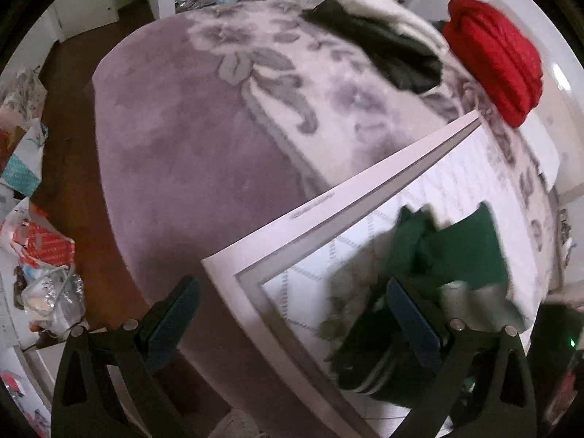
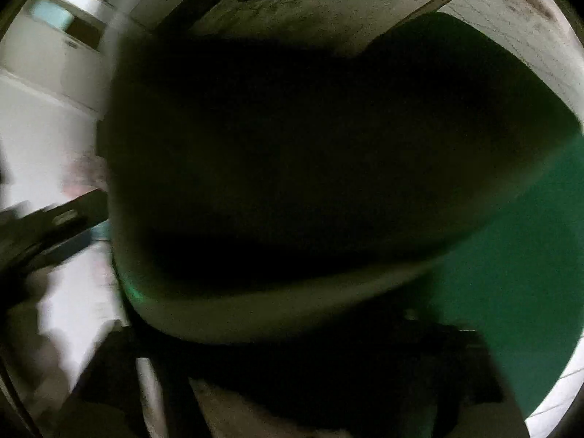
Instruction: Fold large clothes
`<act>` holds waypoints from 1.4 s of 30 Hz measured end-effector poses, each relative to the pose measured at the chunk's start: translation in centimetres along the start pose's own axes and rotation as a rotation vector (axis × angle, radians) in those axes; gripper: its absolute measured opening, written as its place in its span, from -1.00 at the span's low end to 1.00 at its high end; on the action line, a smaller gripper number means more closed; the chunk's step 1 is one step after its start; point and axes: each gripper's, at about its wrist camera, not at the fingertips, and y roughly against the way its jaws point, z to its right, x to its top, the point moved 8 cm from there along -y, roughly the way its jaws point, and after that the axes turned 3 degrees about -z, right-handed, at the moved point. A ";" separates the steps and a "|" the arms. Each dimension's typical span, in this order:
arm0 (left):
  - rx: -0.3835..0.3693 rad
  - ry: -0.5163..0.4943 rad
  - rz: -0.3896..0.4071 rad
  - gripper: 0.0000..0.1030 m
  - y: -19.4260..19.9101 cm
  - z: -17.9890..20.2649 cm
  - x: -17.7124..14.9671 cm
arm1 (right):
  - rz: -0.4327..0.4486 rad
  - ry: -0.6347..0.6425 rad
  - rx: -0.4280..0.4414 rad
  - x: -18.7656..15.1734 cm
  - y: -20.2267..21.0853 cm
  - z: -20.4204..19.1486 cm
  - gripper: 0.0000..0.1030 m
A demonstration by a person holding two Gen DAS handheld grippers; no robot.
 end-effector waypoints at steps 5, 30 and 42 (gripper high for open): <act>-0.087 -0.058 0.021 1.00 0.9 3.8 1.8 | 0.034 -0.146 0.178 -3.4 7.3 3.2 0.60; 0.056 -0.236 -0.057 1.00 -10.6 5.3 -0.6 | 0.213 -0.981 0.285 -13.7 9.8 27.0 0.24; 0.167 -0.165 -0.031 1.00 -8.7 2.9 -1.9 | 0.171 -0.494 -0.049 -8.2 19.0 19.8 -0.30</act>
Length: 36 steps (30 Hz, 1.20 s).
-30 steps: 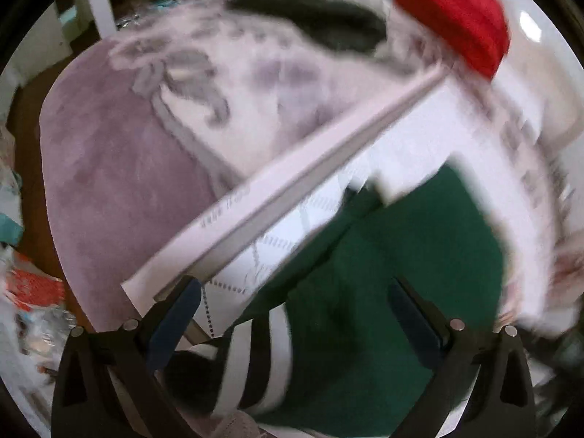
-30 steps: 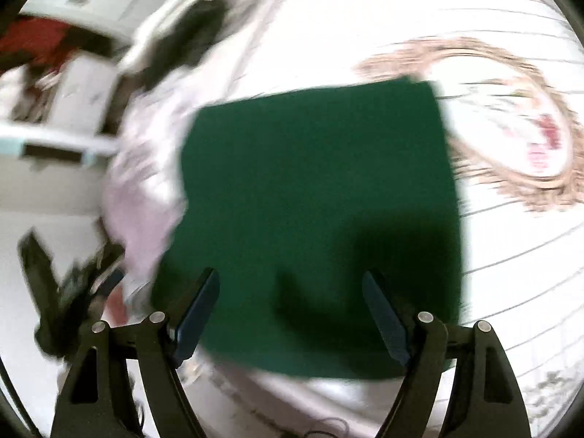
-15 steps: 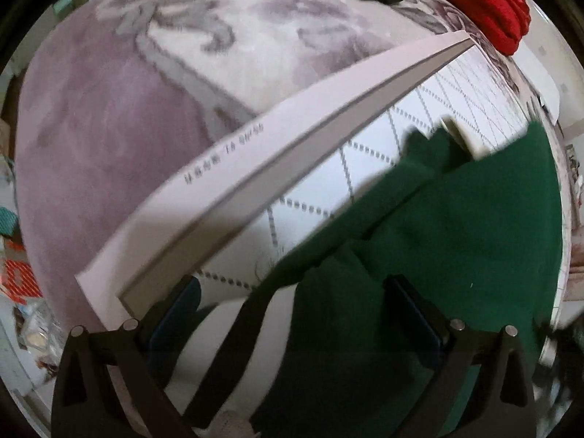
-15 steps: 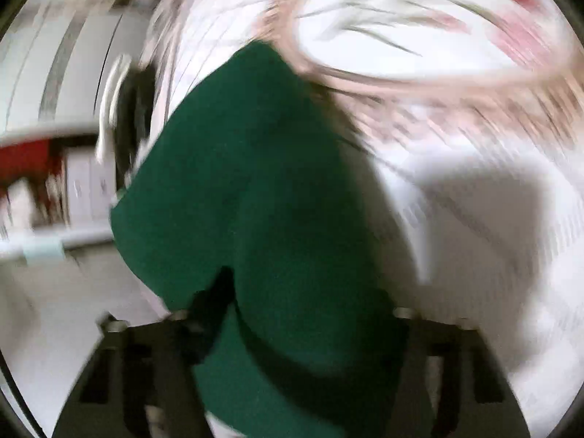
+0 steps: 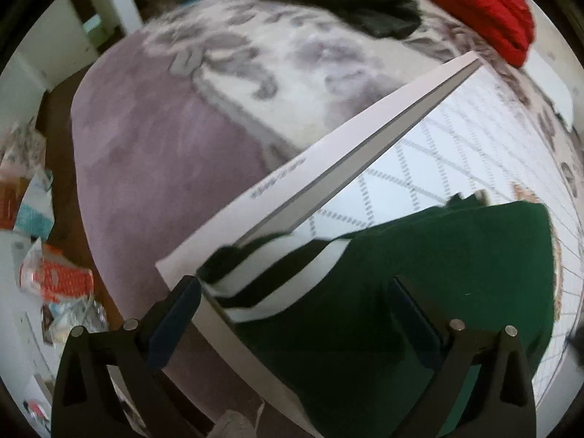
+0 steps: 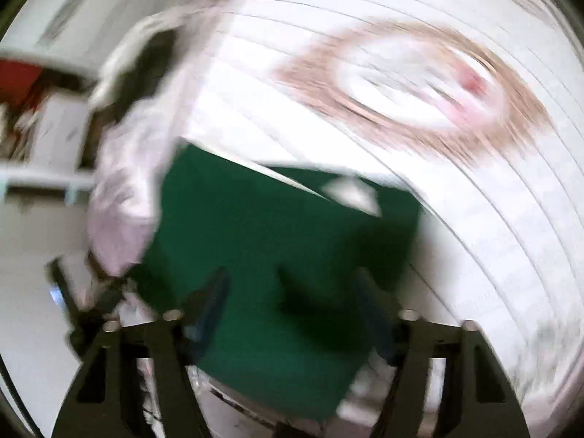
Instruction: Fold large clothes
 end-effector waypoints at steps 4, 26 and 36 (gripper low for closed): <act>0.003 0.011 -0.019 1.00 -1.4 -0.4 -0.8 | -0.098 0.169 0.069 5.0 -5.9 -5.9 -0.42; 0.018 0.016 -0.043 1.00 0.6 0.0 -3.4 | -0.158 -0.006 -0.119 3.0 -8.5 6.1 -0.79; 0.009 0.030 -0.019 1.00 1.7 0.7 -4.1 | -0.052 0.143 -0.081 5.7 -1.3 6.3 0.89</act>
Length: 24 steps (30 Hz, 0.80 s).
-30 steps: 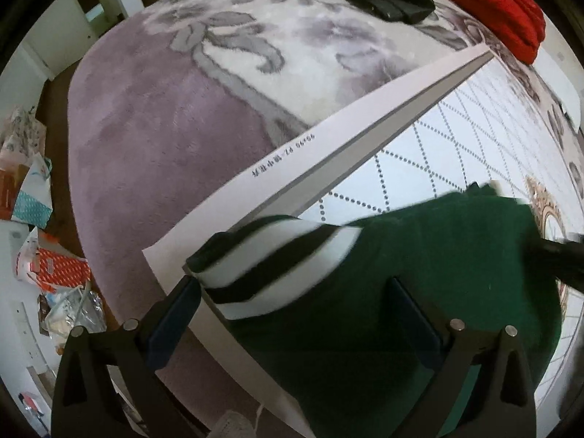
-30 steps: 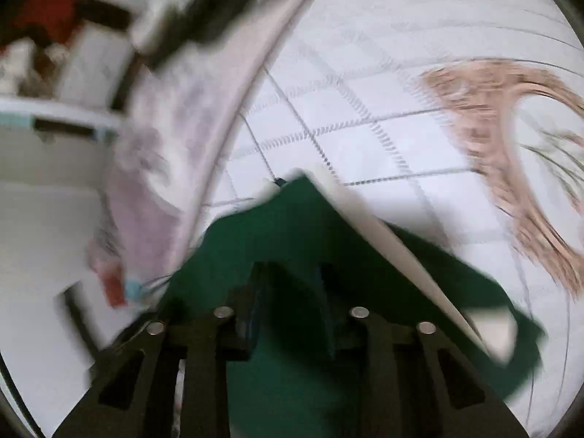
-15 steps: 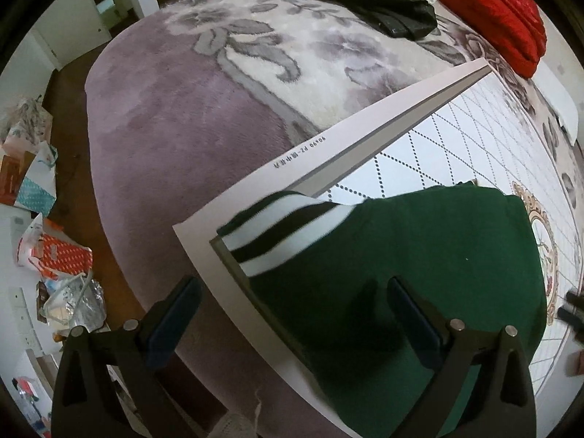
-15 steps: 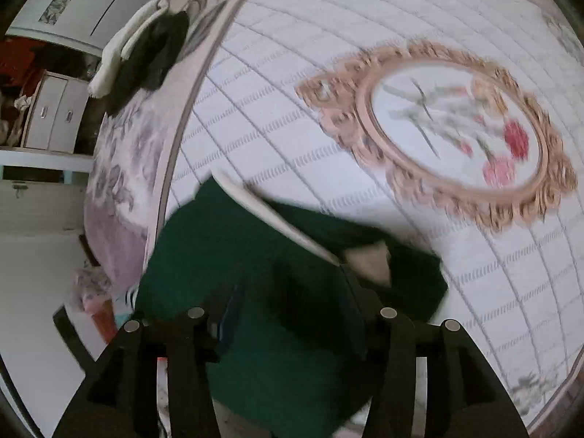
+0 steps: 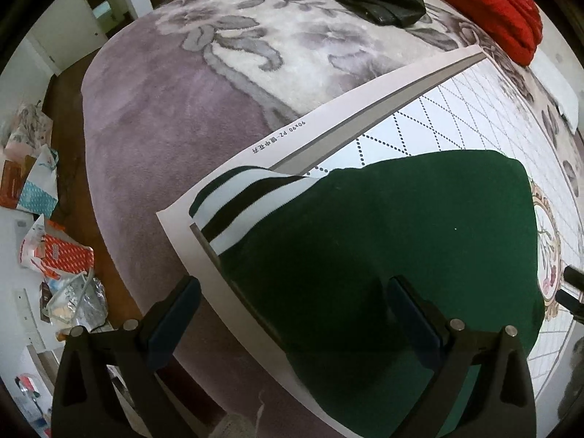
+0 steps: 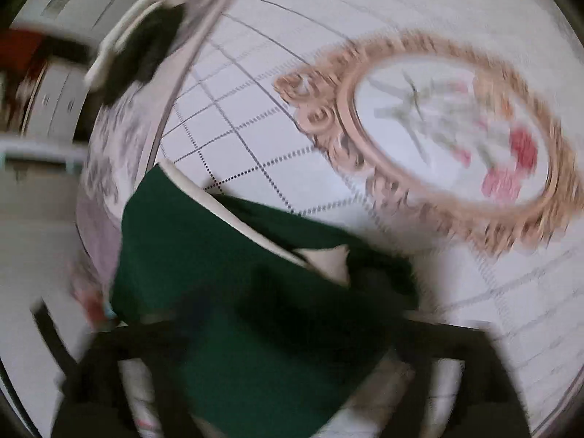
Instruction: Fold large clothes
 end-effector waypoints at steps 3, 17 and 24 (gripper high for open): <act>-0.001 0.012 -0.017 1.00 -0.7 0.4 -0.6 | -0.143 0.137 -0.002 -1.1 -4.2 -0.4 0.71; 0.036 -0.022 -0.007 1.00 -2.2 2.5 -0.6 | -0.174 -0.136 0.211 -0.7 -5.9 3.7 -0.44; 0.043 -0.031 -0.007 1.00 -1.9 2.5 -0.7 | -0.048 -0.167 0.217 -2.4 -0.9 3.3 0.31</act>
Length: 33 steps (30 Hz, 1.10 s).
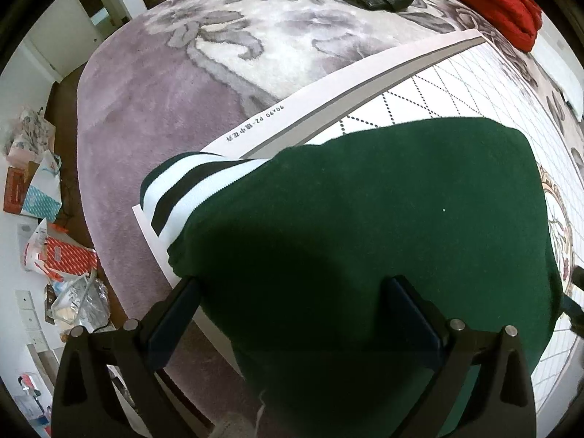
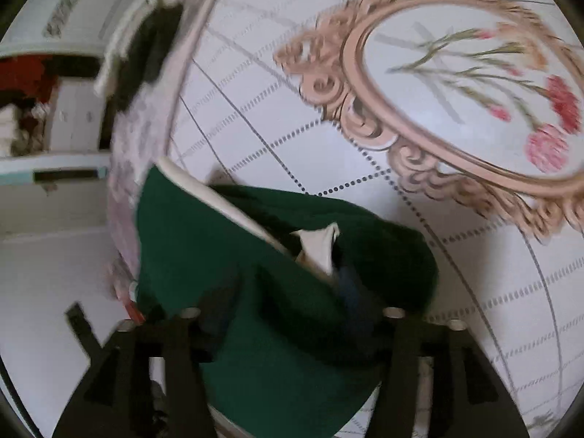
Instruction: Fold large clothes
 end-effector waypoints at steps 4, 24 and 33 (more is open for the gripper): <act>-0.003 0.003 -0.013 1.00 0.0 0.1 -0.4 | 0.163 -0.079 0.009 -4.2 3.9 1.7 0.84; 0.003 -0.123 -0.032 1.00 1.7 2.6 -1.4 | -0.066 -0.283 0.266 -12.8 -4.7 3.4 -0.18; -0.189 -0.212 -0.125 1.00 2.8 8.7 -3.3 | -0.135 -0.237 0.029 -9.4 2.4 11.2 0.51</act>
